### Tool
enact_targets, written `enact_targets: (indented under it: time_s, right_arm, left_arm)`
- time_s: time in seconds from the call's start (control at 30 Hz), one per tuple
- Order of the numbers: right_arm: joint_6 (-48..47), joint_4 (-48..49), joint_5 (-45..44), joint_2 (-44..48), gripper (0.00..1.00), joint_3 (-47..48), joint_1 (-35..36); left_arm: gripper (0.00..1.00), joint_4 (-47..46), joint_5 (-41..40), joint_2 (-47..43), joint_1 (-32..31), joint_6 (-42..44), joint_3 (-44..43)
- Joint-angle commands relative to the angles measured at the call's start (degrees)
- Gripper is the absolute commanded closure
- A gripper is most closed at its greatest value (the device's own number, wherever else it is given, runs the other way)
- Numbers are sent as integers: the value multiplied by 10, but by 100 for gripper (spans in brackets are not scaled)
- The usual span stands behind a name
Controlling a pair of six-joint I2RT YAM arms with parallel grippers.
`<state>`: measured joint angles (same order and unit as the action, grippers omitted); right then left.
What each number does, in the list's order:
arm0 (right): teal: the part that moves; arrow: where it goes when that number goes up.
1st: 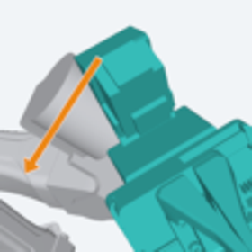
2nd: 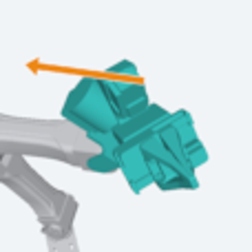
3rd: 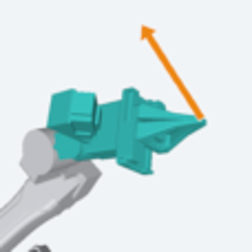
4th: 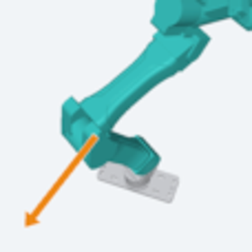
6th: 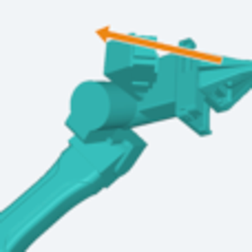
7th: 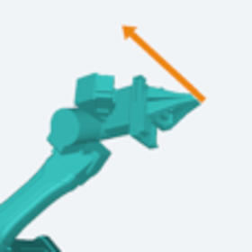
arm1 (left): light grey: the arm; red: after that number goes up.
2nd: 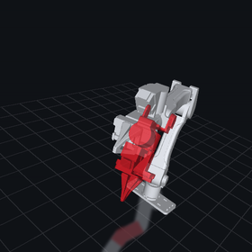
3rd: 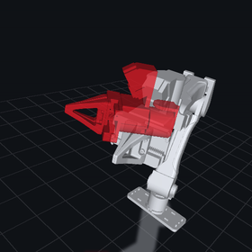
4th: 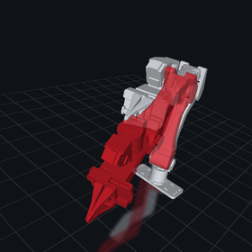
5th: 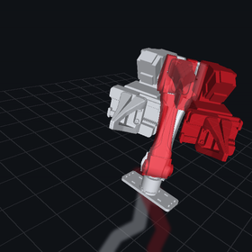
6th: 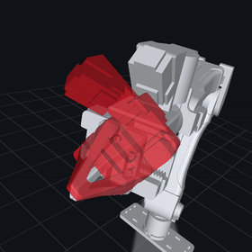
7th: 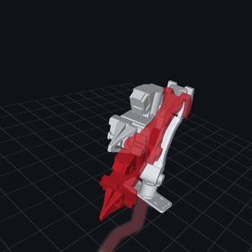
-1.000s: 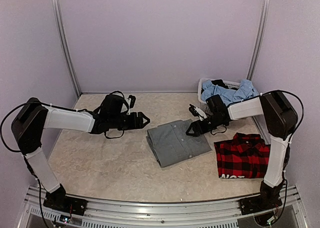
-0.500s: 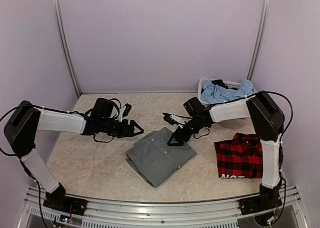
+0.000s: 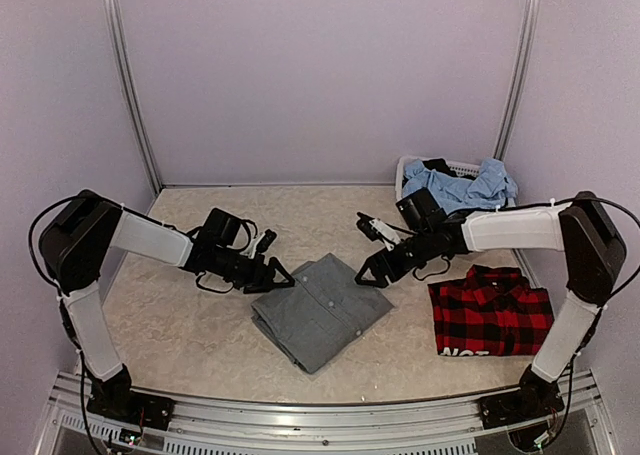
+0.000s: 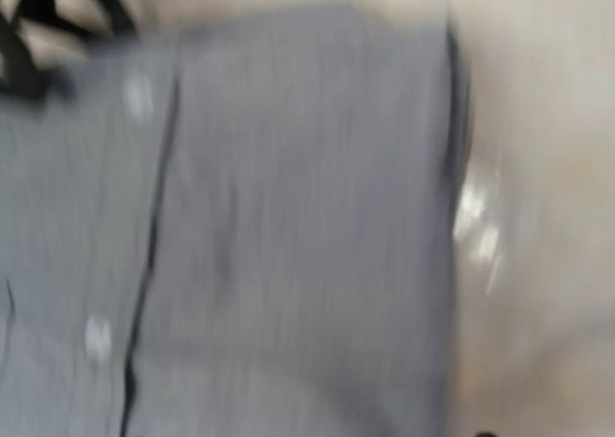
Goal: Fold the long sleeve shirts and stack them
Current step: Move the square-folded shirt to the center of the board.
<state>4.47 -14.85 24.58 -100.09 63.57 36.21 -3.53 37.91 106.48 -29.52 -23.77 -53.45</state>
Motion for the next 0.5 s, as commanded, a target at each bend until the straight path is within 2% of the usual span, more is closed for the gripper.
enact_targets:
  time_s: [0.0,0.33,0.47]
  right_arm:
    - [116,22,-27,48,31,-91,31]
    - [227,85,-54,96,32,-215,74]
    - [236,79,-87,125,32,-225,75]
  left_arm:
    - [21,11,19,28,8,19,-32]
    - [20,53,20,62,18,38,-63]
    - [24,53,26,60,12,37,-53]
